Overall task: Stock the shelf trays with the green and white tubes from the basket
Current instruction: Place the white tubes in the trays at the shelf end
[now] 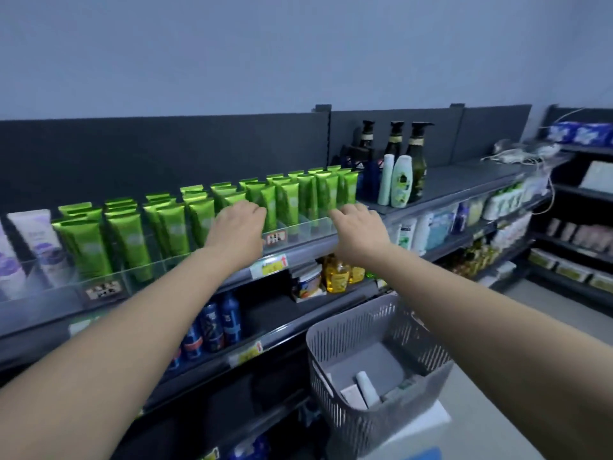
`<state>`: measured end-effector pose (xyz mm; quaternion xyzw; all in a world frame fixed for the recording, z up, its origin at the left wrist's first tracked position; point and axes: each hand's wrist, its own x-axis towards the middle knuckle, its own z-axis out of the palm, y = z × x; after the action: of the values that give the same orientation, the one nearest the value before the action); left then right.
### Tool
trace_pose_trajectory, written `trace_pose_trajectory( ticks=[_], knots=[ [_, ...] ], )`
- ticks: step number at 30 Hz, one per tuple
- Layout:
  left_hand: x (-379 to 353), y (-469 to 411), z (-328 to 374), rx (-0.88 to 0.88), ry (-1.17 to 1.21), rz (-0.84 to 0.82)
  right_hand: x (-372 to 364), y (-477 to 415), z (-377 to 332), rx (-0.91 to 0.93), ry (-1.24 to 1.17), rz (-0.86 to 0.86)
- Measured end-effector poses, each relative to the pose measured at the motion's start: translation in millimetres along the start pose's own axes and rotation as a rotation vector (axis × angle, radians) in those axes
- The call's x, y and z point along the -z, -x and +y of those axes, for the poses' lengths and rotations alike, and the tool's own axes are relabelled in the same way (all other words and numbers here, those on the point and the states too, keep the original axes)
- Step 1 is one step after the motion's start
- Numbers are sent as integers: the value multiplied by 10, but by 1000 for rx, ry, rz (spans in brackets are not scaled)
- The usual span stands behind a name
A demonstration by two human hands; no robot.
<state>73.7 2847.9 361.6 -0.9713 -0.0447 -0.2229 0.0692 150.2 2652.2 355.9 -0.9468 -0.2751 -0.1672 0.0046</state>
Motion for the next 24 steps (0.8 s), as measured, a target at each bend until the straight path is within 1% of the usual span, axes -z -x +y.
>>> trace_pose_trajectory(
  ticks=[6, 14, 17, 24],
  knots=[
    [-424, -104, 617, -106, 10, -78, -344, 309, 545, -75, -9, -90],
    [-1208, -330, 1236, -243, 58, -188, -1092, 452, 1075, -181, -16, -258],
    [-1585, -424, 1418, -288, 97, -262, -1442, 423, 1248, -213, -30, -304],
    [-2505, -595, 1726, -342, 134, -444, -2235, 377, 1580, -234, -39, -513]
  ],
)
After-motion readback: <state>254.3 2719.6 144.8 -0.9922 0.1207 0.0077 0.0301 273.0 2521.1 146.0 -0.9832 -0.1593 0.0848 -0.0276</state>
